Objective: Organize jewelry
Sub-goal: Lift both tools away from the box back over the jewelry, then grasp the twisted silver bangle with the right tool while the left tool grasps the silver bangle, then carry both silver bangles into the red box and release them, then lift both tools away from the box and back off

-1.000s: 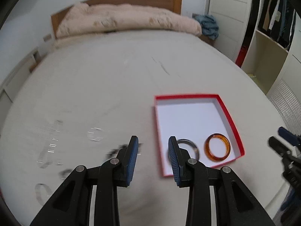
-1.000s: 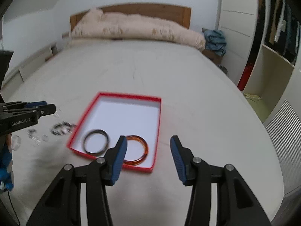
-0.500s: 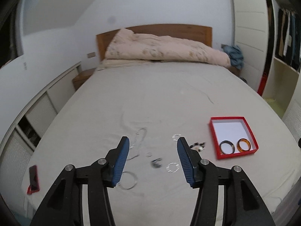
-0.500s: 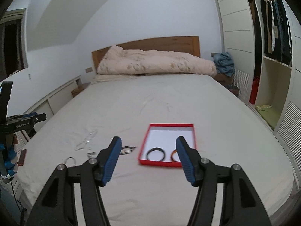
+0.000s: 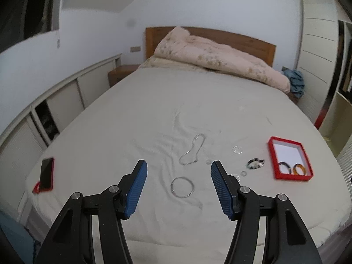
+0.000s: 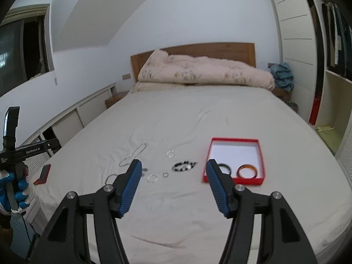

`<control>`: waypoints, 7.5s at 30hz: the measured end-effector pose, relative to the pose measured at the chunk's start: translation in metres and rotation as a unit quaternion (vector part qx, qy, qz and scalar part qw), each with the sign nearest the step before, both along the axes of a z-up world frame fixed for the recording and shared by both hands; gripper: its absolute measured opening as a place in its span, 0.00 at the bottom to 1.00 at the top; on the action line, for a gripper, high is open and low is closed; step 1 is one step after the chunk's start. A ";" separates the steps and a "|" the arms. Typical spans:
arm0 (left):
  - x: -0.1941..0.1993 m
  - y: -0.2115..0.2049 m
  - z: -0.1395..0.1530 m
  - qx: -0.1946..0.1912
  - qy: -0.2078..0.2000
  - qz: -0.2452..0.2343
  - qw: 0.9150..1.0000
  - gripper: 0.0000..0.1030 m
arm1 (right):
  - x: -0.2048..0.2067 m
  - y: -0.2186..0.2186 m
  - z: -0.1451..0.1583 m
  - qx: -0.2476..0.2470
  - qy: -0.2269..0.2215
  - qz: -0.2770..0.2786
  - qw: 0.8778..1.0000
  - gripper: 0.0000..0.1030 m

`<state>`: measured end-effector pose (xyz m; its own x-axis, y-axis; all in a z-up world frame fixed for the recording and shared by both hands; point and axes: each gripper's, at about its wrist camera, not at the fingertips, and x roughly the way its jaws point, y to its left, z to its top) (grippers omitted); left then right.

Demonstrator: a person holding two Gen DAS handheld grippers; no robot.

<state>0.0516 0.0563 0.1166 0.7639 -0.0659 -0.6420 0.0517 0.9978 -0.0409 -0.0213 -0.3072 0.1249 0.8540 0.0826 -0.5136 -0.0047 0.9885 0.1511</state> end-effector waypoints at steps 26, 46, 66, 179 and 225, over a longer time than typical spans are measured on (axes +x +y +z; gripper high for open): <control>0.131 0.005 -0.219 -0.025 0.192 -0.009 0.981 0.42 | 0.197 0.086 -0.212 0.015 0.195 0.126 0.973 0.57; 0.141 -0.004 -0.241 -0.012 0.189 -0.002 0.982 0.24 | 0.250 0.107 -0.254 -0.016 0.197 0.144 0.970 0.56; 0.120 -0.023 -0.215 0.010 0.170 -0.007 0.985 0.06 | 0.211 0.101 -0.214 -0.022 0.177 0.137 0.974 0.37; 0.008 -0.223 -0.063 0.085 0.042 -0.184 0.978 0.45 | 0.045 -0.092 -0.083 0.026 0.097 -0.054 0.993 0.48; -0.075 -0.006 -0.049 0.022 0.033 -0.014 0.999 0.55 | -0.028 0.020 -0.028 0.002 0.035 0.030 0.999 0.48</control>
<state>-0.0232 0.0507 0.0678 0.7178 -0.0570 -0.6939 0.0781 0.9969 -0.0011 -0.0496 -0.2869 0.0969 0.8092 0.1335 -0.5722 -0.0523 0.9863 0.1563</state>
